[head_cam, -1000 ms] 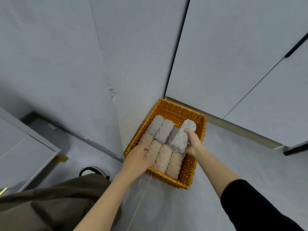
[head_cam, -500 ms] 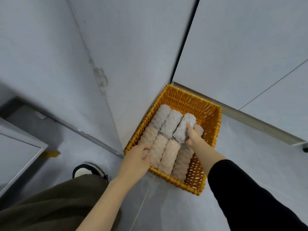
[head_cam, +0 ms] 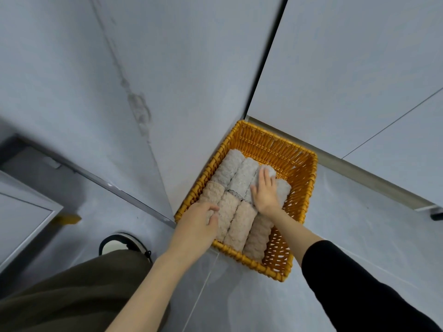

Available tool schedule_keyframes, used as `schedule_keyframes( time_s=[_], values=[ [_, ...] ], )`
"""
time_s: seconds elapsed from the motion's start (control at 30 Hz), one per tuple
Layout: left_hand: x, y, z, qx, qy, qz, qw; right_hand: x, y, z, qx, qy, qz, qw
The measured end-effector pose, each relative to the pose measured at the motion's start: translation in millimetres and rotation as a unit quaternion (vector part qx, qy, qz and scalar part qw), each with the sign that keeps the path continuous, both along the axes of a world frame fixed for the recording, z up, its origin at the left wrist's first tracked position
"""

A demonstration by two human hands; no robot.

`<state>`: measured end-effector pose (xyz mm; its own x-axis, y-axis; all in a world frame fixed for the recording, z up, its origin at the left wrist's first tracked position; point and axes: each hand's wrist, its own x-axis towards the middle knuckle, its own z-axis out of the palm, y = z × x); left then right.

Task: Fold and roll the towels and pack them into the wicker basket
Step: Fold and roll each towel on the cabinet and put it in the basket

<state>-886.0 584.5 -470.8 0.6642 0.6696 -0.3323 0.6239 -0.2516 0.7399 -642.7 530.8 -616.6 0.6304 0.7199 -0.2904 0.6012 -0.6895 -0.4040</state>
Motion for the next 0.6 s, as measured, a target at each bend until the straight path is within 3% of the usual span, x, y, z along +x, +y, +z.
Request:
schedule_keyframes(
  time_s=[0.13,0.37,0.6],
  values=[
    [-0.1,1.1,1.6,0.0,-0.007,0.009,1.0,1.2,-1.8,-12.4,-0.102,0.039,0.036,0.993],
    [-0.6,7.3,10.3,0.0,-0.013,0.019,1.0,11.8,12.2,19.5,-0.185,0.034,0.049,0.981],
    [-2.3,5.5,40.2,-0.005,-0.051,0.033,0.998,-6.5,-3.6,69.1,0.025,-0.04,0.029,0.998]
  ],
)
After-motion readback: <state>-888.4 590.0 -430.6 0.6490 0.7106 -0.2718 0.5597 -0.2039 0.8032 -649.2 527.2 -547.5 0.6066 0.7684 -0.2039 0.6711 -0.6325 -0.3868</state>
